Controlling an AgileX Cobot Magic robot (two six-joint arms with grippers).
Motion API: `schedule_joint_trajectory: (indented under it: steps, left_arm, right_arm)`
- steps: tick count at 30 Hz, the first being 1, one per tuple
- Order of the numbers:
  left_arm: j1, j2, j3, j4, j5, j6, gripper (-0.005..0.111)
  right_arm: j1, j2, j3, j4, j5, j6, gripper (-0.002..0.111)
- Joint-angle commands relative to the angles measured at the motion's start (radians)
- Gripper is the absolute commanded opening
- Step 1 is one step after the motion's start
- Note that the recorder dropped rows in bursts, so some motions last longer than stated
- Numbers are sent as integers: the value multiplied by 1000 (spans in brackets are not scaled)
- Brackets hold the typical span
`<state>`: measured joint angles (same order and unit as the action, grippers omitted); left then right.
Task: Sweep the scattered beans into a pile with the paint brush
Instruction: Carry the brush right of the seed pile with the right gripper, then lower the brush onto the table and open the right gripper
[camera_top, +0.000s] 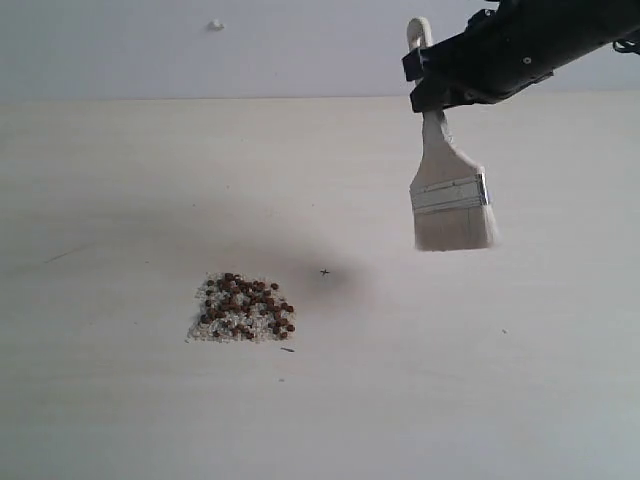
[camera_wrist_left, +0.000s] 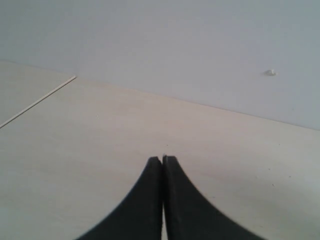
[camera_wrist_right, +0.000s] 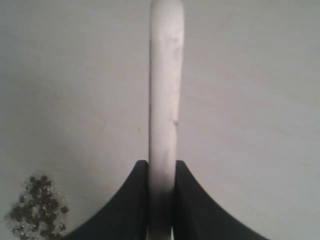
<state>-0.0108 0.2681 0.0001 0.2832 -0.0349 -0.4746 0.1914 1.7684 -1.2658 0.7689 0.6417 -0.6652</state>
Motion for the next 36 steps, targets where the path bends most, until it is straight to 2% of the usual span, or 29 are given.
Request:
schedule_joint_trajectory:
  steps: [1,12,16,23,27,36]
  left_arm:
    - [1,-4,0,-5,-6,1,0]
    - [1,-4,0,-5,-6,1,0]
    - [1,-4,0,-5,-6,1,0]
    - [1,-4,0,-5,-6,1,0]
    - [1,-4,0,-5,-6,1,0]
    - [1,-4,0,-5,-6,1,0]
  right_arm:
    - [-37,26,-9,155,63,-107,0]
    - [-40,217,-27,324,219,-154,0]
    - [-40,283,-84,336,409,-151,0]
    - [-40,291,-96,331,465,-115,0]
    - [-40,291,-96,322,579,-107,0]
    - [-40,291,73,345,574,-131,0]
